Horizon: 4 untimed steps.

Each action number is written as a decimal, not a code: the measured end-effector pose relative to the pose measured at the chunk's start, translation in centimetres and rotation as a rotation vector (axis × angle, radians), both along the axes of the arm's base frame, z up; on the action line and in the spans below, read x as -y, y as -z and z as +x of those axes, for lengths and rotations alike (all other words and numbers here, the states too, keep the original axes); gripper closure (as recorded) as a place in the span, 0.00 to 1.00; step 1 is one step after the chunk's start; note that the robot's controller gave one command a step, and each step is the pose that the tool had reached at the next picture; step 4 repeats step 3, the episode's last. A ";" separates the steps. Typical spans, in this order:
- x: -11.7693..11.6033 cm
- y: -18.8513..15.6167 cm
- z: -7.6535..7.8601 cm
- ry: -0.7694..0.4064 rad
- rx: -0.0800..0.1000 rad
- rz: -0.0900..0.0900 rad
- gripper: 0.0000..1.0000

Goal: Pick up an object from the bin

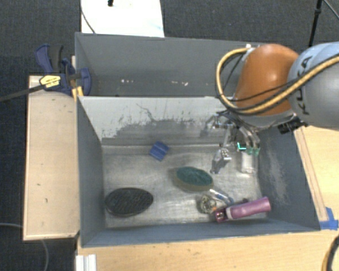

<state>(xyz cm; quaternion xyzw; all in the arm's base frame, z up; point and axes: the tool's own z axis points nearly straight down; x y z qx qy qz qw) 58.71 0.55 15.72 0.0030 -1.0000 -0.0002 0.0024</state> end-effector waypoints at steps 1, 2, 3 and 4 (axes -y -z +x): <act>-2.9 7.5 -4.5 0.120 -0.015 0.001 0.00; -2.8 7.2 -4.1 0.122 -0.001 0.001 1.00; -1.6 -10.1 -4.5 -0.062 0.016 0.000 1.00; -1.6 -10.1 -4.5 -0.062 0.016 0.000 1.00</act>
Offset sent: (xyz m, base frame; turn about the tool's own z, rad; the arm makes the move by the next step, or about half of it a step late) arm -0.0423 0.0267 -0.0773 0.1233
